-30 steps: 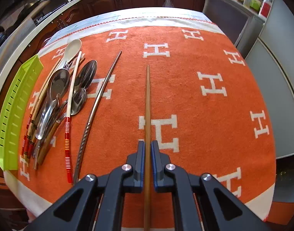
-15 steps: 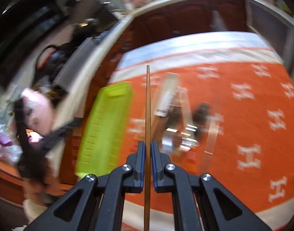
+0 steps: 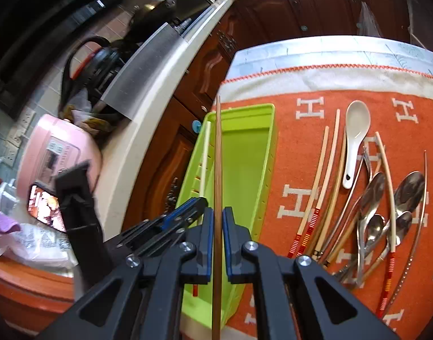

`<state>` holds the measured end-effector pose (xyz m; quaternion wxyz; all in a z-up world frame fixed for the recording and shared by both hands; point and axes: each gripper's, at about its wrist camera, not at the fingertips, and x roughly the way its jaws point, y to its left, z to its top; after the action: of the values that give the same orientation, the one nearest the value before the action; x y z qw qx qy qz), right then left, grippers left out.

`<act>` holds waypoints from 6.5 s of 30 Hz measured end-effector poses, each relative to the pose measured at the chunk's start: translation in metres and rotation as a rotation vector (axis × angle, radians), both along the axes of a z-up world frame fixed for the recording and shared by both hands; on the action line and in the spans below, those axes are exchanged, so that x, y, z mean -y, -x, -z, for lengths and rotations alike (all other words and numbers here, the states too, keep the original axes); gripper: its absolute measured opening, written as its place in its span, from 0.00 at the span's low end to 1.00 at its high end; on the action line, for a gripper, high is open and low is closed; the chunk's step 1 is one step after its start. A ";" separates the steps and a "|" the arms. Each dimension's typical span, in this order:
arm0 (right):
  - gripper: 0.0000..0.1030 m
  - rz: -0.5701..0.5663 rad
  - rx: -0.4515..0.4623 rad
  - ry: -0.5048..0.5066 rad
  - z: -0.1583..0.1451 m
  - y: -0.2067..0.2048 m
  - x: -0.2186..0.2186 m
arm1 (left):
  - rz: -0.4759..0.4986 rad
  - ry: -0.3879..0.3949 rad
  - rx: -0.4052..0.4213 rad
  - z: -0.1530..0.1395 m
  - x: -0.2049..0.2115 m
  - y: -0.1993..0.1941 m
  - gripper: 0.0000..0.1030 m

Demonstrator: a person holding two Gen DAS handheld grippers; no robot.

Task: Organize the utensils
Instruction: 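Carry both chopsticks into the green tray and open both tools, then grasp another red-banded chopstick with the left tool while the right tool grasps a steel chopstick, then lower both chopsticks into the green tray and open both tools, then grasp a wooden chopstick with the left tool while the right tool hovers over the spoons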

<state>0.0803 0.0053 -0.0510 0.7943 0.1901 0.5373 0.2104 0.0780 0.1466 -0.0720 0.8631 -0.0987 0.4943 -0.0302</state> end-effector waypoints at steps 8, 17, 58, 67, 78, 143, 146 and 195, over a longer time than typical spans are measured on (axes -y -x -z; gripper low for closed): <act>0.10 0.062 -0.085 -0.044 0.026 -0.016 -0.005 | -0.005 -0.032 0.034 -0.011 0.001 0.003 0.24; 0.12 0.048 -0.097 -0.014 0.033 -0.009 -0.010 | -0.005 -0.106 0.023 -0.014 0.008 0.012 0.48; 0.22 0.190 0.039 0.220 0.018 0.043 0.175 | 0.206 -0.061 -0.006 -0.009 0.147 0.029 0.71; 0.22 0.237 -0.071 0.188 0.058 0.036 0.200 | 0.223 -0.008 -0.042 0.005 0.151 0.023 0.58; 0.21 0.167 0.035 0.476 0.075 0.031 0.158 | 0.259 0.154 -0.112 0.010 0.174 0.004 0.26; 0.05 0.005 0.101 0.006 -0.034 0.036 0.060 | 0.022 -0.119 0.032 -0.073 0.034 0.000 0.03; 0.05 -0.004 0.065 -0.015 -0.024 0.025 0.034 | -0.011 -0.126 0.008 -0.055 0.019 -0.005 0.03; 0.08 0.092 0.049 0.124 -0.001 0.039 0.076 | 0.004 -0.099 0.034 -0.047 0.045 0.023 0.59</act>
<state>0.0410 -0.0704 -0.0495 0.8262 0.1598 0.5205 0.1448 0.0555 0.1018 -0.0247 0.8752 -0.0544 0.4806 -0.0090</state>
